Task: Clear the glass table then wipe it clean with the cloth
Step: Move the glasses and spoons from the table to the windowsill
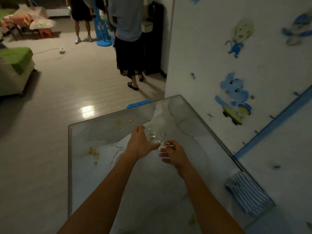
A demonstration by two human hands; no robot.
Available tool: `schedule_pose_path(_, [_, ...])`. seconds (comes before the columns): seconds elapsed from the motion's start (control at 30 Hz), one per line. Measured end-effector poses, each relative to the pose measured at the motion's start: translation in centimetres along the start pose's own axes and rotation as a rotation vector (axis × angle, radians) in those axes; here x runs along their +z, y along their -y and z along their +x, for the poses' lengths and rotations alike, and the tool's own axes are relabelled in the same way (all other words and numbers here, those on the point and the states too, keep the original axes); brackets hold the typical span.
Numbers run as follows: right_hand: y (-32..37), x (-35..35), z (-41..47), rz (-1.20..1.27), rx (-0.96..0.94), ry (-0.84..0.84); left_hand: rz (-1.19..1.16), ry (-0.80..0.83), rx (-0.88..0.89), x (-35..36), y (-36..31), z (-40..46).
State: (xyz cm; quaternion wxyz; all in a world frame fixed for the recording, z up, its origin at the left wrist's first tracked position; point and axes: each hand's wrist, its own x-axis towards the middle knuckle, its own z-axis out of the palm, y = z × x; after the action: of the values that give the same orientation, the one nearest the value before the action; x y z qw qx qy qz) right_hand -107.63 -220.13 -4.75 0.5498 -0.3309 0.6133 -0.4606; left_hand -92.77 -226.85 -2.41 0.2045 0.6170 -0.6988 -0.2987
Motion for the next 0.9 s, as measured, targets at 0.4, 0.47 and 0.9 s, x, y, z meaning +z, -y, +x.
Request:
schedule_pose_path(0.4, [4.2,-7.7,-18.4,0.022,-0.091,-0.19,0.069,0.072,0.265,-2.5,-12.8,-13.8])
schedule_pose_path(0.47, [4.2,-10.0,-21.7,0.036,-0.097,-0.237,0.079,0.107,0.308,-1.6,-15.1,-16.2])
schedule_pose_path(0.9, [-1.0,-28.0,-43.8,-0.015,-0.077,-0.583,0.075,0.36,0.529,10.6,-31.0,-35.8])
